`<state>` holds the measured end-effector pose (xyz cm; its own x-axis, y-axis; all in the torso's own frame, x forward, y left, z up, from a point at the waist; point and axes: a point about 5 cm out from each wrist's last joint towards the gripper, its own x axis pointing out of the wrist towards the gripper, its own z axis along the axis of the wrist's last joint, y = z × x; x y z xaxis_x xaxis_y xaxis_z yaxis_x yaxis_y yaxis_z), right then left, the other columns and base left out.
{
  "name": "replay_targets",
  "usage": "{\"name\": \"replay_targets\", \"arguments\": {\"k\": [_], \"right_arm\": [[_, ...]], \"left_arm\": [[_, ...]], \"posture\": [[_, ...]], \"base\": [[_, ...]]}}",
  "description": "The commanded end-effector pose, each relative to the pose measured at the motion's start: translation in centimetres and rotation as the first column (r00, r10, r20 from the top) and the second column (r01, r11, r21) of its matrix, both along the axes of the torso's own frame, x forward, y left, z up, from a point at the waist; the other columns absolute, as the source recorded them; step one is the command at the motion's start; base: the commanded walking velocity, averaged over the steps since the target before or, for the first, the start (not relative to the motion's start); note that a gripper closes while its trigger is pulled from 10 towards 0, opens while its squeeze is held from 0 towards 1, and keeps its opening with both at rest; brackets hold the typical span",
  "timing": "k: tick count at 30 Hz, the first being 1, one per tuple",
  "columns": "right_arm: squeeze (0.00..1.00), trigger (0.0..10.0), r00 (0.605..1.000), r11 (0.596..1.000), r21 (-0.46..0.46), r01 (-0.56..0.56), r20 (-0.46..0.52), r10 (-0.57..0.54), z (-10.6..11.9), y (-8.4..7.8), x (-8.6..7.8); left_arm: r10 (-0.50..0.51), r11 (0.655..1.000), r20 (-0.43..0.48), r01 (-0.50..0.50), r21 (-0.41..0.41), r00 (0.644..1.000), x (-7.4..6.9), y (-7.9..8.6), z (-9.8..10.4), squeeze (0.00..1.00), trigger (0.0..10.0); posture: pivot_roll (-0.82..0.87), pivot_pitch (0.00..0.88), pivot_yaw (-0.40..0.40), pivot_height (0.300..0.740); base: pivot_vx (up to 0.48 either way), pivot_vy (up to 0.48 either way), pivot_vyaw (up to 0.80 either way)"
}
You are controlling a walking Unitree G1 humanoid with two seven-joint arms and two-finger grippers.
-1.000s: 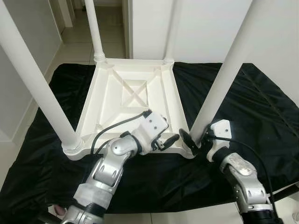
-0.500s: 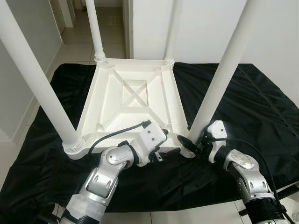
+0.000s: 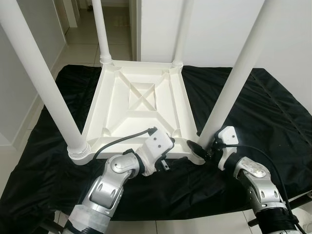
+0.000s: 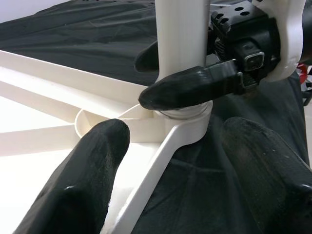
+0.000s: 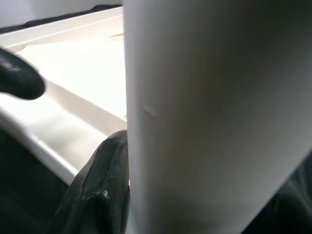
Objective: Building children table
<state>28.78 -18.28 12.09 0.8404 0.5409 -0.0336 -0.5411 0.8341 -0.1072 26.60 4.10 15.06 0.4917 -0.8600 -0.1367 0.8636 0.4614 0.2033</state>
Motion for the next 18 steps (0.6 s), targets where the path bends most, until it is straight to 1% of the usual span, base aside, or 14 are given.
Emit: {"name": "replay_targets", "arguments": {"k": [1, 2, 3, 4, 5, 6, 8, 10, 11, 13, 14, 15, 16, 18], "right_arm": [[0.0, 10.0, 0.99, 0.99, 0.023, 0.138, -0.027, -0.137, -0.5, -0.9, -0.1], [0.0, 10.0, 0.99, 0.99, 0.023, 0.138, -0.027, -0.137, -0.5, -0.9, -0.1], [0.0, 10.0, 0.983, 0.983, 0.023, 0.183, -0.027, -0.182, -0.5, -0.9, -0.1], [0.0, 10.0, 0.983, 0.983, 0.023, 0.183, -0.027, -0.182, -0.5, -0.9, -0.1], [0.0, 10.0, 0.974, 0.974, 0.022, 0.227, -0.028, -0.227, -0.6, -0.9, -0.3], [0.0, 10.0, 0.974, 0.974, 0.022, 0.227, -0.028, -0.227, -0.6, -0.9, -0.3], [0.0, 10.0, 0.929, 0.928, 0.045, 0.369, -0.038, -0.367, -0.9, -0.9, -0.5], [0.0, 10.0, 0.929, 0.928, 0.045, 0.369, -0.038, -0.367, -0.9, -0.9, -0.5], [0.0, 10.0, 0.904, 0.903, 0.058, 0.426, -0.048, -0.424, -0.9, -0.9, -0.6], [0.0, 10.0, 0.84, 0.837, 0.075, 0.542, -0.063, -0.538, -1.2, -0.4, -1.1], [0.0, 10.0, 0.84, 0.837, 0.075, 0.542, -0.063, -0.538, -1.2, -0.4, -1.1], [0.0, 10.0, 0.816, 0.812, 0.082, 0.578, -0.074, -0.573, -1.4, -0.1, -1.3], [0.0, 10.0, 0.816, 0.812, 0.082, 0.578, -0.074, -0.573, -1.4, -0.1, -1.3], [0.0, 10.0, 0.771, 0.764, 0.108, 0.636, -0.098, -0.629, -1.7, 0.9, -1.7]], "left_arm": [[0.078, 0.997, -0.008, -0.078, -0.006, 0.997, 0.2, 0.2, -0.2, 0.0, 10.0], [0.078, 0.997, -0.008, -0.078, -0.006, 0.997, 0.2, 0.2, -0.2, 0.0, 10.0], [0.093, 0.996, -0.006, -0.093, -0.011, 0.996, 0.4, 0.3, -0.1, 0.0, 10.0], [0.093, 0.996, -0.006, -0.093, -0.011, 0.996, 0.4, 0.3, -0.1, 0.0, 10.0], [0.115, 0.993, -0.011, -0.115, -0.018, 0.993, 0.6, 0.4, -0.1, 0.0, 10.0], [0.115, 0.993, -0.011, -0.115, -0.018, 0.993, 0.6, 0.4, -0.1, 0.0, 10.0], [0.15, 0.988, -0.011, -0.15, -0.026, 0.989, 1.0, 0.5, 0.1, 0.0, 10.0], [0.15, 0.988, -0.011, -0.15, -0.026, 0.989, 1.0, 0.5, 0.1, 0.0, 10.0], [0.158, 0.987, -0.013, -0.158, -0.027, 0.987, 1.1, 0.6, 0.1, 0.0, 10.0], [0.165, 0.986, -0.015, -0.165, -0.027, 0.986, 1.2, 0.7, 0.2, 0.0, 10.0], [0.165, 0.986, -0.015, -0.165, -0.027, 0.986, 1.2, 0.7, 0.2, 0.0, 10.0], [0.167, 0.986, -0.016, -0.167, -0.026, 0.986, 1.1, 0.7, 0.2, 0.0, 10.0], [0.167, 0.986, -0.016, -0.167, -0.026, 0.986, 1.1, 0.7, 0.2, 0.0, 10.0], [0.173, 0.985, -0.015, -0.174, -0.023, 0.985, 1.1, 0.7, 0.1, 0.0, 10.0]], "posture": [[-0.04, 0.0, -0.054, 0.74], [-0.04, 0.0, -0.054, 0.74], [-0.04, 0.0, -0.053, 0.74], [-0.04, 0.0, -0.053, 0.74], [-0.05, 0.0, -0.046, 0.74], [-0.05, 0.0, -0.046, 0.74], [-0.05, 0.0, -0.043, 0.74], [-0.05, 0.0, -0.043, 0.74], [-0.05, 0.0, -0.042, 0.74], [-0.05, 0.0, -0.039, 0.74], [-0.05, 0.0, -0.039, 0.74], [-0.05, 0.0, -0.041, 0.74], [-0.05, 0.0, -0.041, 0.74], [-0.04, 0.001, -0.044, 0.74]], "base": [[0.0, 0.0, 0.0], [0.0, 0.0, 0.0], [0.0, 0.0, 0.0], [0.0, 0.0, 0.0], [0.0, 0.0, 0.0], [0.0, 0.0, 0.0], [0.0, 0.0, 0.0], [0.0, 0.0, 0.0], [0.0, 0.0, 0.0], [0.0, 0.0, 0.0], [0.0, 0.0, 0.0], [0.0, 0.0, 0.0], [0.0, 0.0, 0.0], [0.0, 0.0, 0.0]]}}
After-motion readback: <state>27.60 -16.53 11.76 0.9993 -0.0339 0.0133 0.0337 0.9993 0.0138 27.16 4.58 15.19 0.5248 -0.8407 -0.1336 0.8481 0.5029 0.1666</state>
